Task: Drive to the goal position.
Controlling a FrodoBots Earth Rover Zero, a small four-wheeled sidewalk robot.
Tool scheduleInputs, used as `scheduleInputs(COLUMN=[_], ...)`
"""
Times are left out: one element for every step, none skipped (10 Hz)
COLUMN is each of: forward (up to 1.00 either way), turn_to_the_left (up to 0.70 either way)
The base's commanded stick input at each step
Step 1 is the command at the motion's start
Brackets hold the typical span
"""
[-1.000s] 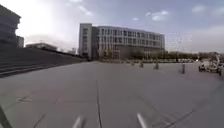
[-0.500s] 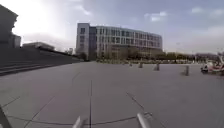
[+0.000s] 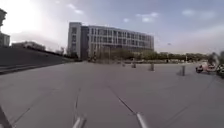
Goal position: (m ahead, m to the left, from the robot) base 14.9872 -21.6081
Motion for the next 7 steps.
scheduleInputs(forward=[1.0, 1.0, 1.0, 1.0, 1.0, 1.0, 1.0], turn_to_the_left=[-0.27, -0.27, -0.27, -0.27, -0.27, -0.27, -0.27])
